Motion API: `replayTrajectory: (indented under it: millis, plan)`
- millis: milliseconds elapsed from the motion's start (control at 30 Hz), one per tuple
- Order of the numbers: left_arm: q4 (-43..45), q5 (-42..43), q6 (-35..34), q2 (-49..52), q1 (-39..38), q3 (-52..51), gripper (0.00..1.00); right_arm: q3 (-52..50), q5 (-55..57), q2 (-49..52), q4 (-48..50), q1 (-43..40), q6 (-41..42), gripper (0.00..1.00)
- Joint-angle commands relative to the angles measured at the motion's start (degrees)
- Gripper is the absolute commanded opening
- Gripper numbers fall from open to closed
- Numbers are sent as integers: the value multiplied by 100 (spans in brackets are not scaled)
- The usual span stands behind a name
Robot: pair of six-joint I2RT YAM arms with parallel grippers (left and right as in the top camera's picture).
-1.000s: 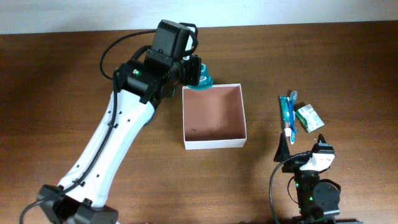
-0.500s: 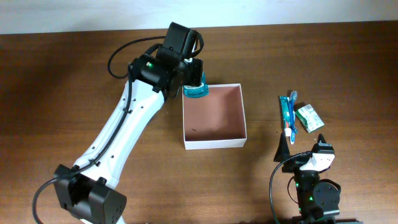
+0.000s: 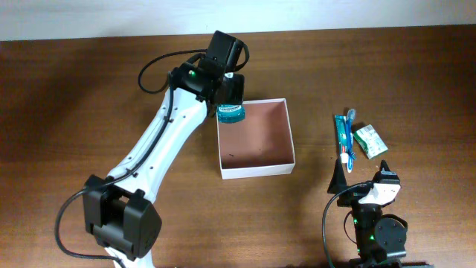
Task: Pack container
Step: 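Lift the Listerine bottle and carry it right over the box, then lower the Listerine bottle into the box's back-left corner and release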
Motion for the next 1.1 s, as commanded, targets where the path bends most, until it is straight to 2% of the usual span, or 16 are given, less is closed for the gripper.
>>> replayTrajectory:
  millis: [0, 833, 900, 933, 967, 1067]
  plan:
    - [111, -160, -74, 72, -4, 157, 21, -26, -7, -57, -46, -26, -2, 98]
    - [227, -177, -70, 422, -4, 157, 22, -26, -7, -57, -46, -26, -2, 98]
    - [225, -179, -70, 422, -4, 157, 23, -26, -7, -57, -46, -26, -2, 98]
    - [225, -179, -70, 422, -4, 157, 33, -26, -7, -57, -46, -26, -2, 98]
    - [225, -179, -70, 422, -4, 157, 39, -26, -7, -57, -46, -26, -2, 98]
    - [225, -177, -68, 422, -4, 157, 39, -26, -7, -57, -46, -26, -2, 98]
